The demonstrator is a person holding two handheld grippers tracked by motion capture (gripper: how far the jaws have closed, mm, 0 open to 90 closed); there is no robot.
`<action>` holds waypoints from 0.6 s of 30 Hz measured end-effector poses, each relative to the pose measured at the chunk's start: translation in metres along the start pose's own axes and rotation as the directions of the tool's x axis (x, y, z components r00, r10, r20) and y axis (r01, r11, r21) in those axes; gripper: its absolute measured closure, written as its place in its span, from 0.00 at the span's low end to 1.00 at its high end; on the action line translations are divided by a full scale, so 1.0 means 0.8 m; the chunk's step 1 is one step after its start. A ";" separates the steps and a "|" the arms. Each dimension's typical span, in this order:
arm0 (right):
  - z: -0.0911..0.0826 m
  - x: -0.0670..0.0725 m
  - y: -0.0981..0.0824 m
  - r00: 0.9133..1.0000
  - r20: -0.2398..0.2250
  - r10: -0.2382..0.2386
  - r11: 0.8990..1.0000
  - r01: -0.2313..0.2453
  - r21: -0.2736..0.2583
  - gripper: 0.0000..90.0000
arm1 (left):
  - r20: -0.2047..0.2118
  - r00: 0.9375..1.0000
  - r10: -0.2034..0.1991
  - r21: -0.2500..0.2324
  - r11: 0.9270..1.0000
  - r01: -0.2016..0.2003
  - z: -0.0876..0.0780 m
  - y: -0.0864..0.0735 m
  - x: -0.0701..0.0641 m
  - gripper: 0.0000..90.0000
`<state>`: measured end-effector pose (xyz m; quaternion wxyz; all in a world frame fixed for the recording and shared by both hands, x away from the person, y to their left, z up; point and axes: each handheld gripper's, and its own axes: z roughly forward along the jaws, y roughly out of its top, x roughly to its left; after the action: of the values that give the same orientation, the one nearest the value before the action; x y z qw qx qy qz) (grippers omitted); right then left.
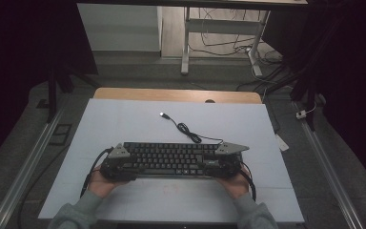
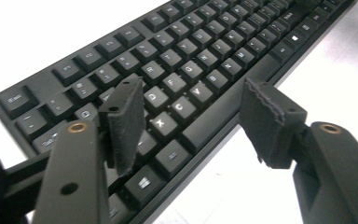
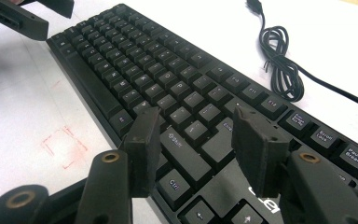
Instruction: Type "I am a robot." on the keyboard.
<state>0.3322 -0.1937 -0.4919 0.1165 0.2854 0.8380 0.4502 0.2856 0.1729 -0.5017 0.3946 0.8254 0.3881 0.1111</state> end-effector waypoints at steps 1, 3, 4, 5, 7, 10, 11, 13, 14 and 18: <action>0.000 0.000 0.000 1.000 0.001 0.001 1.000 -0.001 0.000 0.58 | 0.000 1.000 0.005 0.002 1.000 -0.005 0.001 0.001 -0.001 0.48; 0.000 0.000 0.000 1.000 0.006 -0.001 1.000 0.001 0.003 0.58 | 0.003 1.000 0.014 0.005 1.000 -0.014 0.003 0.001 -0.004 0.51; 0.001 0.000 0.000 1.000 0.006 -0.001 1.000 0.001 0.003 0.58 | 0.007 1.000 0.015 0.007 1.000 -0.015 0.004 0.002 -0.005 0.52; 0.001 0.001 0.000 1.000 0.005 0.000 1.000 0.000 0.003 0.58 | 0.009 1.000 0.021 0.009 1.000 -0.021 0.006 0.002 -0.006 0.54; 0.001 0.000 0.000 1.000 0.000 0.000 1.000 0.000 0.004 0.58 | 0.018 1.000 0.025 0.013 1.000 -0.025 0.009 0.003 -0.009 0.57; 0.002 0.000 0.000 1.000 -0.002 -0.001 1.000 0.001 0.006 0.58 | 0.027 0.999 0.039 0.023 0.999 -0.039 0.014 0.004 -0.013 0.62; 0.002 0.000 -0.001 1.000 -0.002 -0.001 1.000 0.001 0.006 0.58 | 0.030 0.999 0.045 0.028 0.999 -0.046 0.016 0.005 -0.014 0.64; 0.002 -0.001 -0.001 1.000 -0.002 0.000 1.000 0.000 0.006 0.58 | 0.030 0.998 0.050 0.029 0.998 -0.050 0.019 0.005 -0.016 0.68; 0.002 -0.001 -0.001 1.000 -0.002 0.001 1.000 -0.001 0.006 0.58 | 0.031 0.998 0.054 0.031 0.998 -0.055 0.020 0.005 -0.016 0.70; 0.002 0.000 -0.001 1.000 -0.003 -0.002 1.000 0.002 0.010 0.58 | 0.037 0.997 0.064 0.038 0.997 -0.066 0.024 0.006 -0.018 0.82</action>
<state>0.3331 -0.1930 -0.4935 0.1142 0.2844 0.8406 0.4466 0.2879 0.1498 -0.5093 0.3813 0.8471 0.3560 0.1015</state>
